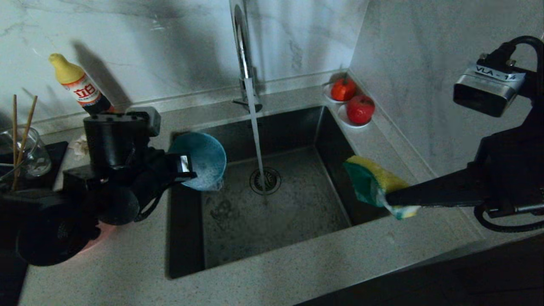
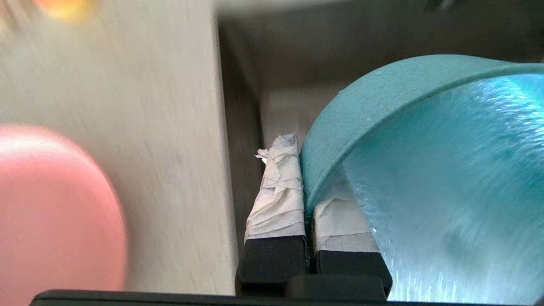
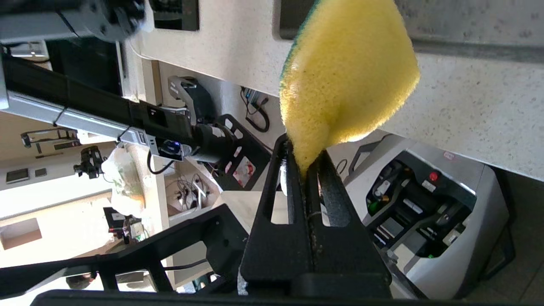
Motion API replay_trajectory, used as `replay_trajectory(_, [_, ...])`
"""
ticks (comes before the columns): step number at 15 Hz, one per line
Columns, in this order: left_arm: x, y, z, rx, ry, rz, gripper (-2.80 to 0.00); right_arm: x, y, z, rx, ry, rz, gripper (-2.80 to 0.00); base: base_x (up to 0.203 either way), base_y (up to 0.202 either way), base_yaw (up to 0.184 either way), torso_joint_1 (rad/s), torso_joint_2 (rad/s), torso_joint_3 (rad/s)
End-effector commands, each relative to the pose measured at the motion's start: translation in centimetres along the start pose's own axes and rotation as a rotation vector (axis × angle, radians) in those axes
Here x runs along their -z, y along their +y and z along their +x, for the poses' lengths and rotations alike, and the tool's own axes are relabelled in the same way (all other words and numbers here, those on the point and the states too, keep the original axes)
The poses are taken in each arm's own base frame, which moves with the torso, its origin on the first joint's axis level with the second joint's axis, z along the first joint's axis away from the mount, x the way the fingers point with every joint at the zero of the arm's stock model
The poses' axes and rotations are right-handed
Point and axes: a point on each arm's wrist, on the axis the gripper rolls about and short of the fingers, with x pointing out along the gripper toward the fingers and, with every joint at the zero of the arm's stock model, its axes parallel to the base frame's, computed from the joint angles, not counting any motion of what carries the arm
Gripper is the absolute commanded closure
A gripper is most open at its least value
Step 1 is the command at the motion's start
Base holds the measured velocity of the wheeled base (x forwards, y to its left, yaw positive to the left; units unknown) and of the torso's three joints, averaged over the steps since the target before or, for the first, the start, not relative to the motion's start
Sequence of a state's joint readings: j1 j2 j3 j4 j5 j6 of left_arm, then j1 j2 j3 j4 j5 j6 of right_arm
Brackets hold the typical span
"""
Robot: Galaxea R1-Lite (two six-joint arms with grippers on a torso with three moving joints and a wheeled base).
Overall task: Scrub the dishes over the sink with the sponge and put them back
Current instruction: Rinse the bowl
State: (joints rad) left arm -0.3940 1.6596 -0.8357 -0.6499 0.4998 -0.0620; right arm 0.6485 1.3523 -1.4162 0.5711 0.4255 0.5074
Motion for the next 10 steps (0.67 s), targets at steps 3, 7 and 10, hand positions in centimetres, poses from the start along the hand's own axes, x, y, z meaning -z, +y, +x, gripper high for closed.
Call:
replay_trajectory(3, [-0.60, 0.47, -0.95, -0.004, -0.226, 0.080, 0.00, 0.00, 0.07, -0.19, -0.003, -0.003, 0.002, 0.00, 0.000, 0.000, 0.000, 0.000, 0.00, 0.000])
replay_trajectory(7, [-0.55, 0.09, -0.32, -0.005, -0.311, 0.114, 0.00, 0.00, 0.01, -0.06, -0.001, 0.001, 0.001, 0.00, 0.000, 0.000, 0.000, 0.000, 0.00, 0.000])
replay_trajectory(10, [-0.84, -0.08, -0.09, -0.005, -0.380, 0.104, 0.00, -0.04, 0.12, -0.23, -0.006, -0.004, -0.002, 0.00, 0.000, 0.000, 0.000, 0.000, 0.00, 0.000])
